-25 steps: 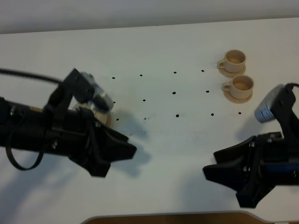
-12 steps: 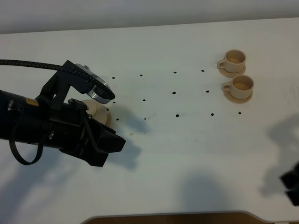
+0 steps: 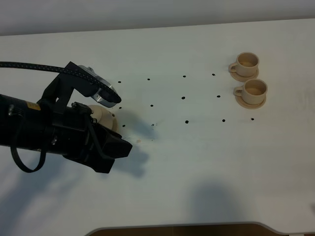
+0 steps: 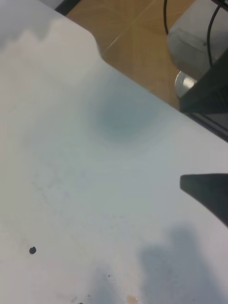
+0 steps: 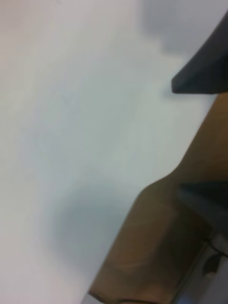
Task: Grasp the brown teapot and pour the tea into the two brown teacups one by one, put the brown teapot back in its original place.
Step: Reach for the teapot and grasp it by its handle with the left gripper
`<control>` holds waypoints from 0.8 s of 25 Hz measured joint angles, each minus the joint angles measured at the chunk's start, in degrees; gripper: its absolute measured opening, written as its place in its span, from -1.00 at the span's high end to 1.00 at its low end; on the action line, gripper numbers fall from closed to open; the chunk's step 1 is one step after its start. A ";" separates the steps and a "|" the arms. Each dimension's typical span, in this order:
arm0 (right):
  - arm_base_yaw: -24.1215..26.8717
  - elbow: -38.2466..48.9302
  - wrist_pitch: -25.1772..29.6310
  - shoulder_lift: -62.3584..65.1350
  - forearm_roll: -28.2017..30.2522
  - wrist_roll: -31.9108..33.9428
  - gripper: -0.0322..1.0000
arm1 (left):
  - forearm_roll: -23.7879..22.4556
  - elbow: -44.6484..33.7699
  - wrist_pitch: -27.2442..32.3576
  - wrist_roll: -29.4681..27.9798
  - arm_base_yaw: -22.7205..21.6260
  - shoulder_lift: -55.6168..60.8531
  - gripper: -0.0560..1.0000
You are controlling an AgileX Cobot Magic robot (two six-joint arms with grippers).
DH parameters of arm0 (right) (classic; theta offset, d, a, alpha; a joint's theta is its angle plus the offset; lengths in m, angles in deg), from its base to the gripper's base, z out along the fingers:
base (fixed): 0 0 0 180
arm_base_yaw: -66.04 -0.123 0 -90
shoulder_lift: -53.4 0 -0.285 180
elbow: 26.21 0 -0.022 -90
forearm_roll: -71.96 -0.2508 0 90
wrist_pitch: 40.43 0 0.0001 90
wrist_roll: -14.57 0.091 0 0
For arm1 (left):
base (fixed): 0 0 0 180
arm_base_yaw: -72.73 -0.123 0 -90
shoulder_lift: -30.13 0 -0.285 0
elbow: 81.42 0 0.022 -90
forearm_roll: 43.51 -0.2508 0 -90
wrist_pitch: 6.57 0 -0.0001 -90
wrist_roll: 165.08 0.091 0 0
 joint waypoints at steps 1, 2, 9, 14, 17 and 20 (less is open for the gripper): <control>0.00 1.01 -0.65 1.63 0.00 0.00 0.14 | 0.00 0.00 -0.12 0.00 0.00 0.00 0.27; 0.00 1.77 -1.51 2.77 0.00 0.00 0.14 | 0.00 0.00 -0.18 0.00 0.00 0.00 0.27; 0.00 2.25 -2.85 5.28 0.00 0.00 0.14 | 0.00 0.00 -0.18 0.00 0.00 0.00 0.27; 1.43 2.44 -2.90 6.16 -0.40 0.00 0.14 | -0.03 0.00 -0.18 0.05 0.00 0.00 0.27; 6.55 2.57 -3.06 8.09 -0.58 0.00 0.14 | -0.14 0.00 -0.18 0.05 0.00 0.00 0.27; 12.92 2.57 -3.12 11.55 -0.58 0.00 0.14 | -0.21 0.00 -0.47 0.05 0.00 0.00 0.27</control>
